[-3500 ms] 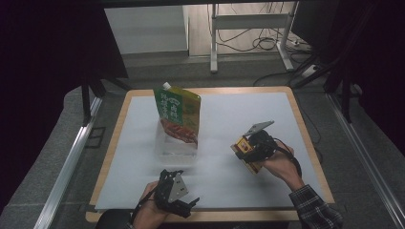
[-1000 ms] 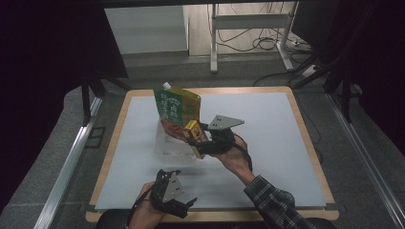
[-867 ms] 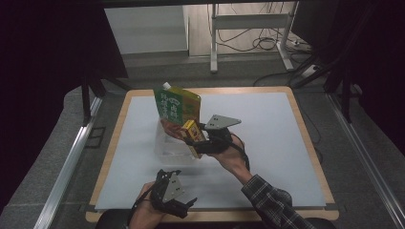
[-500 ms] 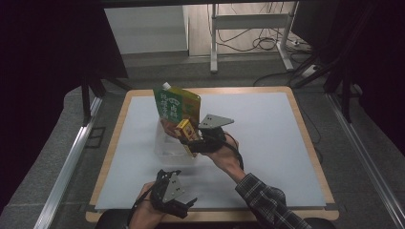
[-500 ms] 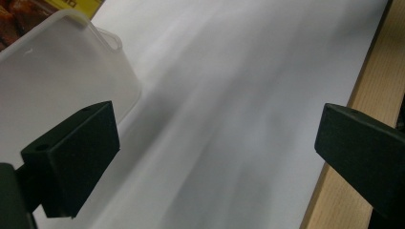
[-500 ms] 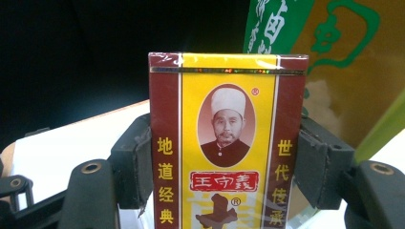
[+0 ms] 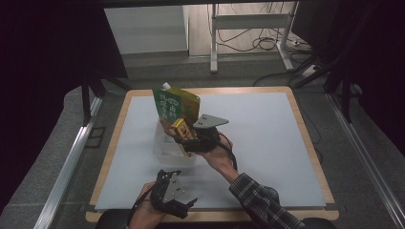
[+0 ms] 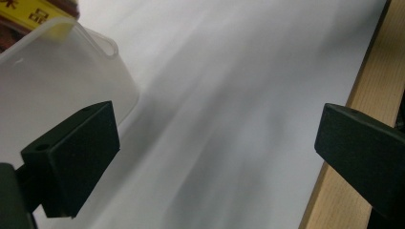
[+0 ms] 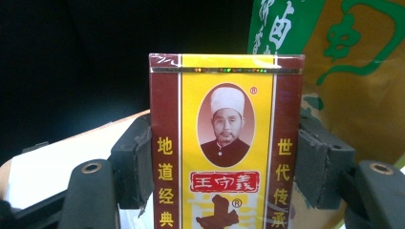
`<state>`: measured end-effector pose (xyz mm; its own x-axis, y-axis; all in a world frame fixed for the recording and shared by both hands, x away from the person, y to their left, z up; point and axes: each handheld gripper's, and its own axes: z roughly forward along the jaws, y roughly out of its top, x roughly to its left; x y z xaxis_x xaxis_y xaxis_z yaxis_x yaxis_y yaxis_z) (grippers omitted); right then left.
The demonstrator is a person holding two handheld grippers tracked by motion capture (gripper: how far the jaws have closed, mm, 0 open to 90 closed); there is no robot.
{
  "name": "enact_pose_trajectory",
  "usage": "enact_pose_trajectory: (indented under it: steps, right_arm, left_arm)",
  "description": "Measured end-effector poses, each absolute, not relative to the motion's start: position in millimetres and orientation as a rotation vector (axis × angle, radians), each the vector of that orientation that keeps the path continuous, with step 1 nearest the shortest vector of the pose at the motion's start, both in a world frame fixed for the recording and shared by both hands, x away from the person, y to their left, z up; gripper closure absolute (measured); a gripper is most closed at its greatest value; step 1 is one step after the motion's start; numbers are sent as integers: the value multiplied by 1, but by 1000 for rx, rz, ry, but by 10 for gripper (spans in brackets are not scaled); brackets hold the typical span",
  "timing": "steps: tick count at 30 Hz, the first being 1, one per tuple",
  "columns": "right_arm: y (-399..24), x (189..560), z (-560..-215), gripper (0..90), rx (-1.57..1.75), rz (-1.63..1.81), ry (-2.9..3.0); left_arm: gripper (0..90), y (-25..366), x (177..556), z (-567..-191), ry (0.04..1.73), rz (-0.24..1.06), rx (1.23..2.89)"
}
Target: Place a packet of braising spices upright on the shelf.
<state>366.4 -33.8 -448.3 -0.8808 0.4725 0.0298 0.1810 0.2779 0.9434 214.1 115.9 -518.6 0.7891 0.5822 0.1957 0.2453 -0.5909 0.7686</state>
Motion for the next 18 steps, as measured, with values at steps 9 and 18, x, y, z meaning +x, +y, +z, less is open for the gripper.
enact_pose_trajectory:
  steps: [9, 18]
  right_arm:
    - [-21, 365, -448, 320, 587, 1644, 2284]
    - [-19, 362, -460, 320, 586, 1614, 2289]
  left_arm:
    - [11, 116, 214, -519, 607, 560, 2205]
    - [11, 116, 214, -519, 606, 558, 2206]
